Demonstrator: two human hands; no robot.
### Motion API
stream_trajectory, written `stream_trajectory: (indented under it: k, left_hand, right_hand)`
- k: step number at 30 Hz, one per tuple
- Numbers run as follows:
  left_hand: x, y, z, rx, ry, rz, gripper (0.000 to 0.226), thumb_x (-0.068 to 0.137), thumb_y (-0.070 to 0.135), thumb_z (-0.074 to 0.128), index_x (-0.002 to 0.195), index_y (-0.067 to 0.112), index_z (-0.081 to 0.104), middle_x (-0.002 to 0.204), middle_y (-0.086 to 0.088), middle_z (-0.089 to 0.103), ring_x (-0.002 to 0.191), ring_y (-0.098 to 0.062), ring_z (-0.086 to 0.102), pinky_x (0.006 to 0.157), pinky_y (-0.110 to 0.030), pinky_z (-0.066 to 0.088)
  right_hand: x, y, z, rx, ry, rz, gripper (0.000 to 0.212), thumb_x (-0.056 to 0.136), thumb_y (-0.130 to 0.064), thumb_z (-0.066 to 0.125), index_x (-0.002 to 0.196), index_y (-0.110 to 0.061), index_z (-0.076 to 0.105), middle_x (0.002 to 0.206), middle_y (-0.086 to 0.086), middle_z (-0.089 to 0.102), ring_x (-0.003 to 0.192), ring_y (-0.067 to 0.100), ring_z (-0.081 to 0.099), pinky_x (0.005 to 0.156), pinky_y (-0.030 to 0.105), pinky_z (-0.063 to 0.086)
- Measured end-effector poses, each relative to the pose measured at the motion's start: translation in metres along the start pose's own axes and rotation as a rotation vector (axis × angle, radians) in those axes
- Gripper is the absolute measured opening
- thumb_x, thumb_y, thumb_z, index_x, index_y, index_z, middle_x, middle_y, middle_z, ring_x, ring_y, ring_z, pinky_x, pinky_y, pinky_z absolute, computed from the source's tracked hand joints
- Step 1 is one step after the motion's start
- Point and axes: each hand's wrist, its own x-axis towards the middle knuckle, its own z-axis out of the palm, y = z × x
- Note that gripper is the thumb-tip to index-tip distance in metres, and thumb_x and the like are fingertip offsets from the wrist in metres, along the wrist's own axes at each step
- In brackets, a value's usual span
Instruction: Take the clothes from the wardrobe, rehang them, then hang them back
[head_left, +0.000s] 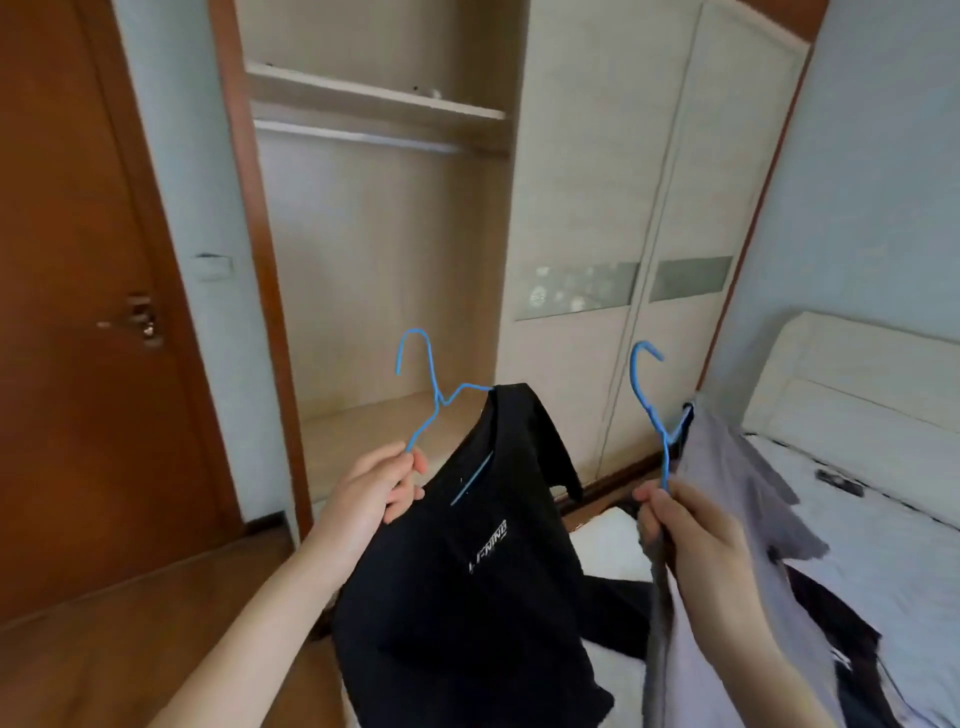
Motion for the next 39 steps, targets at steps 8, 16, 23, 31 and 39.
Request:
stream_trajectory:
  k: [8,16,23,31,39]
  left_hand:
    - [-0.037,-0.037,-0.211,0.031,0.131,-0.098,0.027,0.095,0.016,0.041,0.075,0.001,0.053,0.04,0.005,0.03,0.036,-0.011,0.03,0.065,-0.027,0.047]
    - [-0.021,-0.056,-0.367,0.062,0.142,-0.168,0.031,0.097,0.018,0.042,0.083,-0.006,0.056,0.048,-0.004,0.019,0.041,-0.015,0.019,0.061,-0.03,0.045]
    - [0.05,-0.104,-0.417,0.119,0.16,-0.26,0.032,0.103,0.004,0.034,0.082,-0.012,0.052,0.044,0.001,0.022,0.038,-0.011,0.021,0.057,-0.025,0.043]
    - [0.191,-0.159,-0.428,0.222,0.103,-0.33,0.031,0.103,0.005,0.035,0.086,-0.007,0.058,0.043,0.005,0.026,0.038,-0.01,0.024,0.06,-0.03,0.039]
    - [0.348,-0.142,-0.396,0.233,-0.025,-0.246,0.029,0.101,0.005,0.037,0.086,-0.007,0.059,0.043,0.007,0.024,0.041,-0.01,0.024,0.063,-0.027,0.043]
  right_hand:
    - [0.014,0.06,0.218,0.218,-0.195,0.149,0.028,0.101,-0.005,0.038,0.087,0.007,0.06,0.055,0.001,0.031,0.046,0.01,0.029,0.045,0.021,0.022]
    - [0.033,0.064,0.387,0.057,-0.311,0.14,0.029,0.101,-0.008,0.039,0.09,0.002,0.064,0.058,0.005,0.035,0.052,0.013,0.036,0.052,0.022,0.033]
    - [0.082,0.116,0.462,0.014,-0.273,0.199,0.031,0.101,-0.007,0.039,0.089,0.0,0.066,0.056,0.002,0.033,0.053,0.014,0.034,0.058,0.03,0.029]
    - [0.187,0.186,0.51,0.041,-0.229,0.29,0.031,0.1,-0.006,0.039,0.089,0.002,0.067,0.056,0.005,0.033,0.051,0.013,0.033,0.057,0.029,0.029]
    - [0.313,0.192,0.511,0.03,-0.102,0.258,0.03,0.1,-0.008,0.039,0.091,0.001,0.066,0.06,0.009,0.03,0.054,0.016,0.03,0.056,0.031,0.026]
